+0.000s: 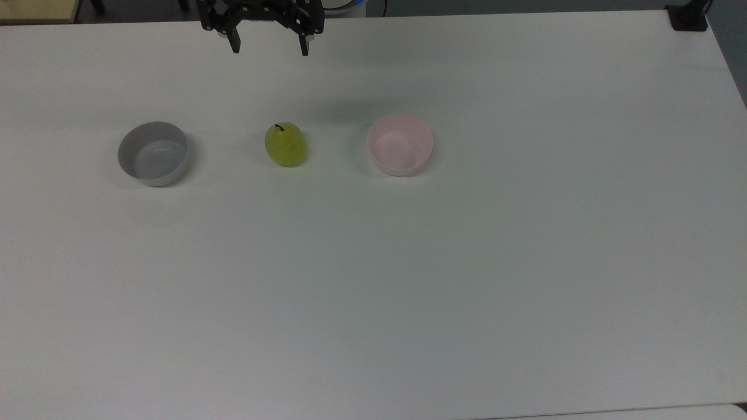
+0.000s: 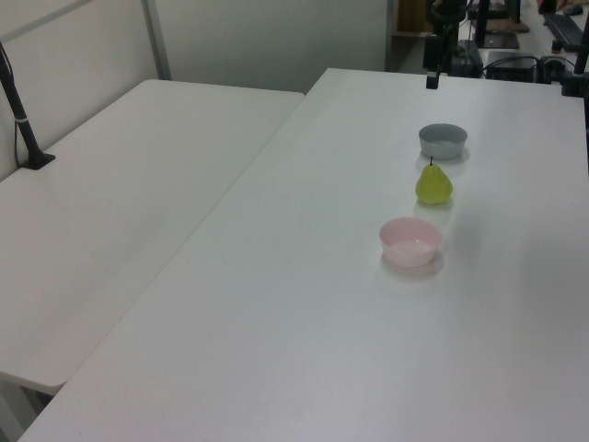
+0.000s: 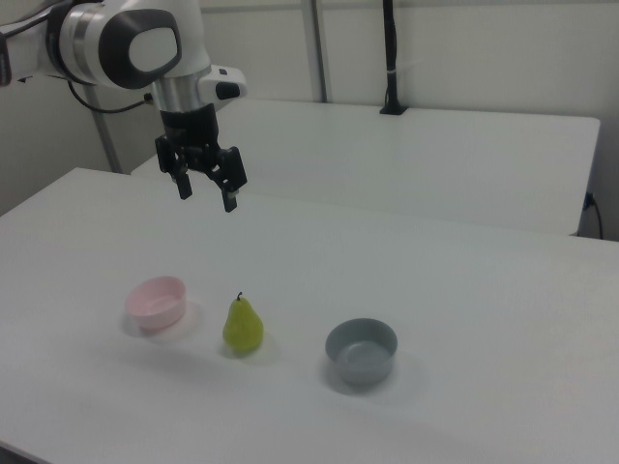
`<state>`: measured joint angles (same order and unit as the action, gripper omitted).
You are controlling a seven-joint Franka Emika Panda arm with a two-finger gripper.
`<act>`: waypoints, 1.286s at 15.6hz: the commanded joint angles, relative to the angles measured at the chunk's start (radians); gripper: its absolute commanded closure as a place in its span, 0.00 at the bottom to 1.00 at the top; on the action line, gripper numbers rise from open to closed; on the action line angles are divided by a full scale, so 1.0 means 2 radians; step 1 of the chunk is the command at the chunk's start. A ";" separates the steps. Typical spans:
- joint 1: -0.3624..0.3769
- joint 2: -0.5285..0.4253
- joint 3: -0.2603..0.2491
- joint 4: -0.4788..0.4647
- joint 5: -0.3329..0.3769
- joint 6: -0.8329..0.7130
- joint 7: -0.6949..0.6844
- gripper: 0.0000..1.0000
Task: Place the pear in the bowl
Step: 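Lower the open gripper down over the yellow-green pear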
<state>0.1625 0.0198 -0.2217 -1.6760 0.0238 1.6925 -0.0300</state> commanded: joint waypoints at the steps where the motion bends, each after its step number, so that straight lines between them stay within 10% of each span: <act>1: -0.001 -0.009 -0.006 0.006 0.003 -0.010 0.007 0.00; 11: 0.004 -0.015 -0.004 -0.019 0.002 -0.006 -0.006 0.00; 20: 0.019 -0.007 -0.003 -0.153 -0.044 0.131 -0.059 0.00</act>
<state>0.1733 0.0286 -0.2227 -1.8633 -0.0184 1.8322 -0.1276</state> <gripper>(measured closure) 0.000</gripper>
